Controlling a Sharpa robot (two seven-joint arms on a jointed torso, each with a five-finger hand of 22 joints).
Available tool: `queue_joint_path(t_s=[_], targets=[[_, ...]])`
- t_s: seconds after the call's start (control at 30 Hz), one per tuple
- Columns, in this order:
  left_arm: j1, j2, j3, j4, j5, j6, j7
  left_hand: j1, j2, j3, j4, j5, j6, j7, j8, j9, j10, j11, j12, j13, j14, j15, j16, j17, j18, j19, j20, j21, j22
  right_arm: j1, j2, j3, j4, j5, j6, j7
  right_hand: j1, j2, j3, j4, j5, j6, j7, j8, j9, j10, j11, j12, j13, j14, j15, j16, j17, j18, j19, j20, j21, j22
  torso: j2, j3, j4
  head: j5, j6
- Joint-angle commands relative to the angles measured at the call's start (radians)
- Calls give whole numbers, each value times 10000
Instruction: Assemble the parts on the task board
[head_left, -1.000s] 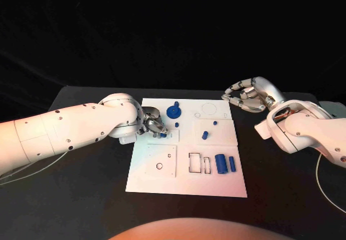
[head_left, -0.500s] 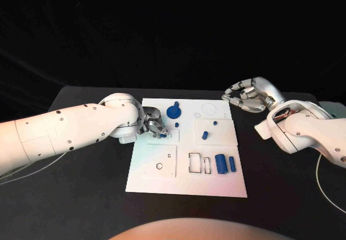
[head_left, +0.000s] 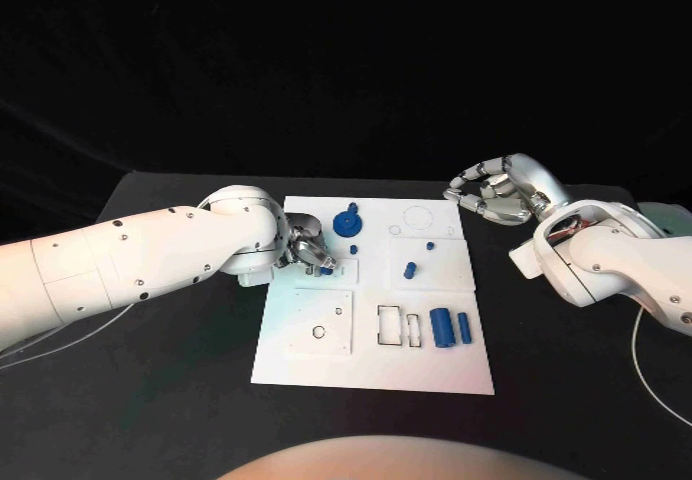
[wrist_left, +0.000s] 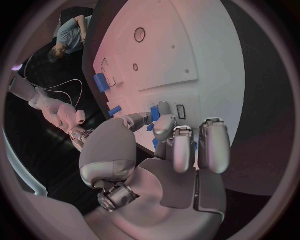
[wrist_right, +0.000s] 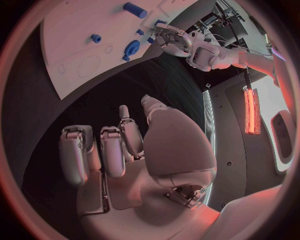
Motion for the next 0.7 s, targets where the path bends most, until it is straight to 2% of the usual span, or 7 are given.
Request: queue_joint_path(t_s=[0.03,0.13,0.3,0.7], targets=[[-41,31,-35,-32,201,348,16,-148,236,793,-739,-85,158,-72,-49,-14,47,0,-50,-4,1039,-36,36,2634,-114,87,12,27,11,-8,-4,0,12,-43,54,14,-128,-3,-57,0,55,-59,-6,57,-10,12,-36,0,562,795,-55,-69,1616,149,661,-67,-72,2092,-3,2,-3,-4,3],[-38,35,-35,-57,241,360,12,-459,179,459,-458,-124,175,-87,-69,-16,46,-10,-49,2,1039,-43,36,2634,-115,90,11,30,26,-8,-8,0,16,-43,46,18,-132,-3,-58,0,56,-60,-6,57,-10,11,-36,-1,562,794,-55,-70,1614,148,663,-67,-68,2095,-3,-1,-3,-6,-3],[-36,37,-35,-89,277,363,9,-700,148,205,-228,-143,207,-101,-85,-18,61,-20,-23,38,1039,-51,36,2634,-119,98,5,39,54,-8,-15,0,20,-42,31,28,-157,-6,-71,8,56,-71,-4,57,-13,-9,-35,-23,541,789,-54,-82,1593,156,648,-67,-98,2075,-6,0,-5,-1,-11],[-34,33,-35,-111,298,355,8,-788,133,103,-141,-145,213,-105,-95,-20,61,-22,-22,41,1039,-54,36,2634,-118,96,1,36,51,-8,-32,0,37,-42,16,32,-179,-10,-82,10,56,-86,-2,55,-17,-13,-32,-27,538,789,-54,-81,1595,158,644,-67,-106,2071,2,4,-7,-2,-12]])
